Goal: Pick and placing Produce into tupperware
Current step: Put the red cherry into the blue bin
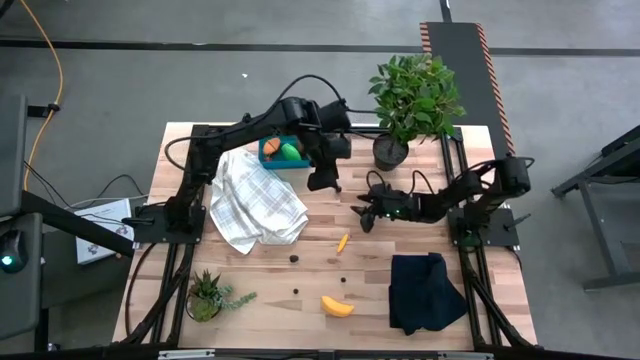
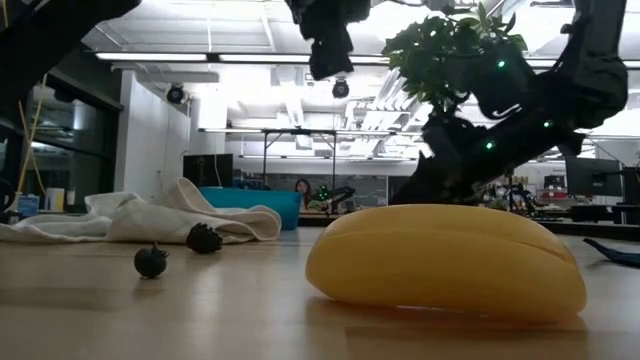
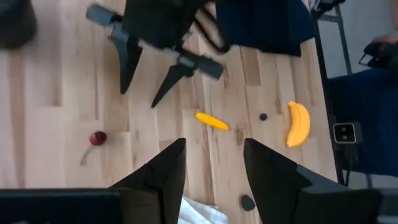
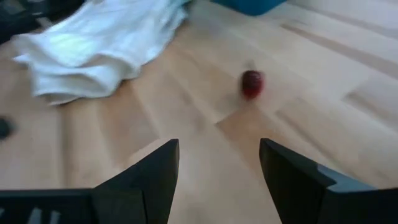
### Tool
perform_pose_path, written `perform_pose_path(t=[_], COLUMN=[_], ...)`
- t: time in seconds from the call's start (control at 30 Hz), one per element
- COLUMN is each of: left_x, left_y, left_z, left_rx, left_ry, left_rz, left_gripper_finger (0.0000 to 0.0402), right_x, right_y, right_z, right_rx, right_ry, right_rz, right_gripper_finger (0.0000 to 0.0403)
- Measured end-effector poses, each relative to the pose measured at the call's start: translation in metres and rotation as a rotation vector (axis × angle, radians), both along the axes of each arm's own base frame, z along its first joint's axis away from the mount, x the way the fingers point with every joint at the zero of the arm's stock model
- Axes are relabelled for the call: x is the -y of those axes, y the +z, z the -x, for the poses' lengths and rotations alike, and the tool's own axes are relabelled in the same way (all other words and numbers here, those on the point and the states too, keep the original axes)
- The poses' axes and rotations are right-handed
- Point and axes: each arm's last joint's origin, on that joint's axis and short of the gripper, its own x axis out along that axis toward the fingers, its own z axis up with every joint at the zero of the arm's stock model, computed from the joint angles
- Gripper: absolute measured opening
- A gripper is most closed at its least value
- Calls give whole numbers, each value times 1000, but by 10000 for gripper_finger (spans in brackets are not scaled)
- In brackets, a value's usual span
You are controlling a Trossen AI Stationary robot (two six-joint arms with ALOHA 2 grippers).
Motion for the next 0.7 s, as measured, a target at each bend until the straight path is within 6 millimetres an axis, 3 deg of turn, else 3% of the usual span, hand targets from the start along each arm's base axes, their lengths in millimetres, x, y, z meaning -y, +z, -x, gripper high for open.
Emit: perform_pose_path(t=[0.43,0.7], left_x=[5,11], left_y=[76,108], left_z=[44,70], left_rx=[235,306], left_ry=[155,275], left_rz=[-109,-242], left_gripper_finger=[149,149], right_x=[8,10], right_y=[-13,-22], right_z=[-1,-12], right_rx=[-46,-19], right_ry=[-38,-37], right_rz=[113,169], right_gripper_finger=[215,215])
